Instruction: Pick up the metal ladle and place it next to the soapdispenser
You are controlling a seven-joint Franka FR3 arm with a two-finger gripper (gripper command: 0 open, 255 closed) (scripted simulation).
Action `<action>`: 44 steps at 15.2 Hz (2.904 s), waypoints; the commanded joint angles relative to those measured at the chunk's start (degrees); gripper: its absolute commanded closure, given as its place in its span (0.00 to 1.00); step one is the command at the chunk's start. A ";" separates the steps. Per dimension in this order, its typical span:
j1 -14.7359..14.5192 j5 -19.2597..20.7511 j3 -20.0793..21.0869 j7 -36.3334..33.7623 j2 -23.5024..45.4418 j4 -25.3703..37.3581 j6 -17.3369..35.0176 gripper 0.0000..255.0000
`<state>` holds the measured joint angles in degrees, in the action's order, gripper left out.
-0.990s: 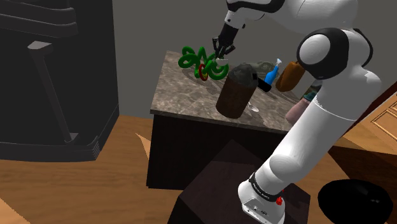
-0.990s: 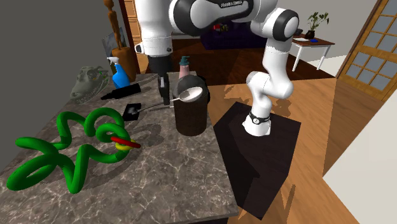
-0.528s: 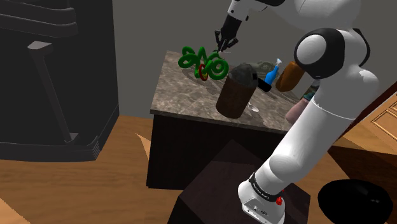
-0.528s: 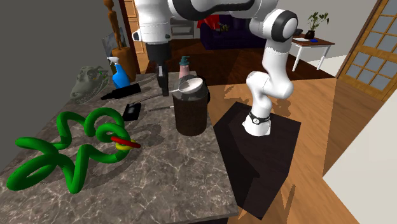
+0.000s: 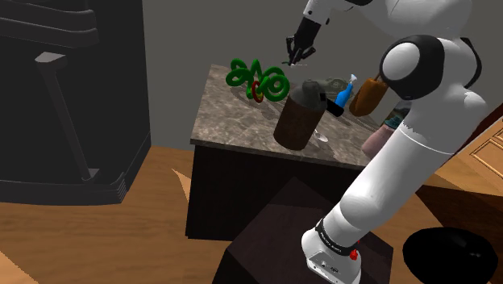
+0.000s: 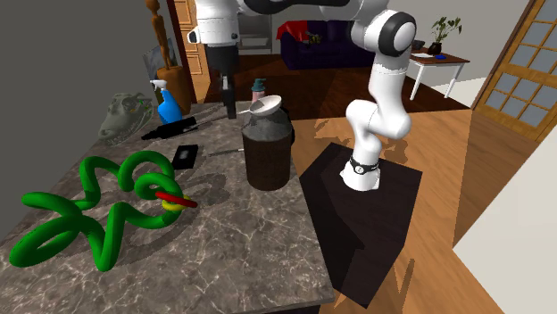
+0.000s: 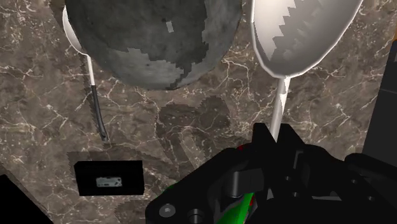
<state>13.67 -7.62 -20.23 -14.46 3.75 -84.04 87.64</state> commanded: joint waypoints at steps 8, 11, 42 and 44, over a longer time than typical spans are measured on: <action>5.60 1.45 -5.34 11.09 -3.88 -4.18 -0.67 1.00; 7.66 1.58 -7.39 15.17 -3.95 -4.14 -1.21 1.00; 21.86 -2.94 -18.89 41.76 5.34 -5.05 4.37 1.00; 21.68 -2.83 -18.83 41.82 5.13 -6.83 5.98 1.00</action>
<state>35.39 -10.41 -39.10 27.30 8.81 -90.16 92.84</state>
